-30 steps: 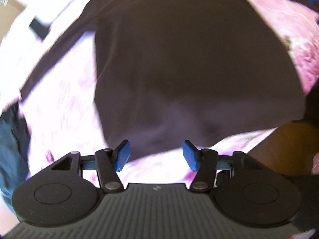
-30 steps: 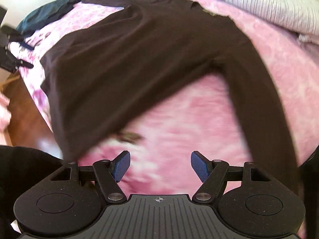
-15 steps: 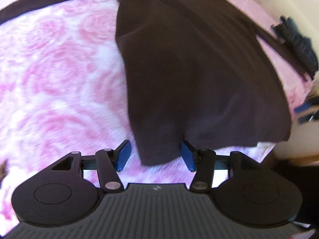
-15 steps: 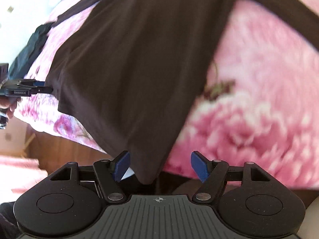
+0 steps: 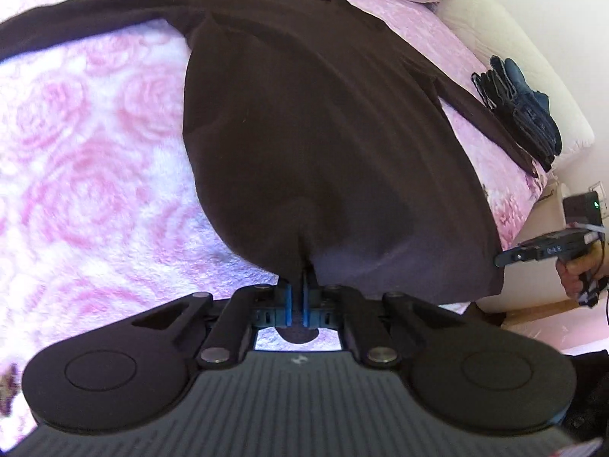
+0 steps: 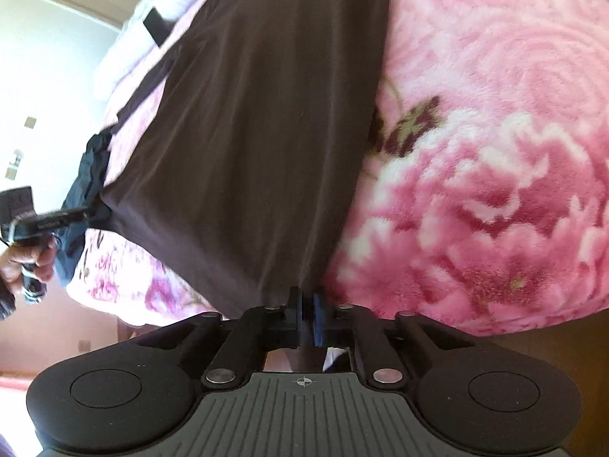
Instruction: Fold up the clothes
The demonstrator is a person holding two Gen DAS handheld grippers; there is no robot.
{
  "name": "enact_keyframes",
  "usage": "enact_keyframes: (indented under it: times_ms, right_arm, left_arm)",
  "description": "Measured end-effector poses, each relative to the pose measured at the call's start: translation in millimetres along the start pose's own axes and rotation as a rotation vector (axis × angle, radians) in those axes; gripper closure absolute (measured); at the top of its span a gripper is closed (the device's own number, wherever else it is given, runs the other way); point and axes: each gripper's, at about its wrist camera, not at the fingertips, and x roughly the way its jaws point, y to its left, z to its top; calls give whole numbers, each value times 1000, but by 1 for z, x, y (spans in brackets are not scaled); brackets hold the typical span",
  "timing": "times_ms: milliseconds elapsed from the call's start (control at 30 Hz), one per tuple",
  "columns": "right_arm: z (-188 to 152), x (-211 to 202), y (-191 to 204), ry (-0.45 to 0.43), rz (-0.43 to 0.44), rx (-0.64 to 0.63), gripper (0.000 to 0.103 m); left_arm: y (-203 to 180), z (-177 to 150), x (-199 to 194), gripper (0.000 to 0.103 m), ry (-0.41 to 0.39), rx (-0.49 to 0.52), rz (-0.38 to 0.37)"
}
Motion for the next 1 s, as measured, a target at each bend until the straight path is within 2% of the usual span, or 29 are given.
enact_keyframes:
  times_ms: [67,167,200,267,300,400,467,500,533,567,600,700,833,867,933,967,1000]
  right_arm:
    - [7,-5,-1,40,16,20,101]
    - [24,-43,0,102,86,36,101]
    - [29,-50,-2,116,85,44,101]
    - [37,-52,-7,130,28,43,101]
    - [38,-45,-8,140,-12,25,100]
    - [36,-22,-7,151,-166,-52,100]
    - [30,-17,-5,135,-206,-67,100]
    - [26,-16,-4,122,-219,-73,92]
    - [23,-17,-2,111,-240,-80,90]
    - [19,-18,-1,98,-254,-91,87]
    - [16,-19,1,85,-268,-101,87]
    - [11,-21,-4,62,-241,-85,87]
    - [9,-10,2,38,-200,-69,86]
    - [9,-6,2,42,-198,-67,86]
    - [8,0,3,41,-184,-55,72]
    - [9,2,3,46,-173,-42,66]
    - [11,6,3,58,-156,-20,67]
  left_arm:
    - [-6,2,-13,101,40,15,3]
    - [-14,1,-38,101,95,9,-10]
    - [-14,0,-41,101,107,-7,-16]
    - [-10,-3,-38,98,134,-47,-22]
    - [-7,-5,-28,93,156,-60,-3]
    - [-1,-16,0,91,231,-60,96]
    - [-1,-24,8,91,241,-48,139]
    - [0,-25,9,85,226,-58,152]
    - [1,-25,8,81,197,-79,160]
    - [2,-25,7,69,168,-100,168]
    - [5,-25,7,63,140,-121,173]
    - [16,-23,14,63,70,-180,178]
    - [21,-28,37,63,74,-187,151]
    - [19,-29,42,64,72,-181,142]
    - [18,-29,42,95,74,-180,106]
    - [19,-30,38,103,74,-195,78]
    - [21,-31,35,103,75,-210,50]
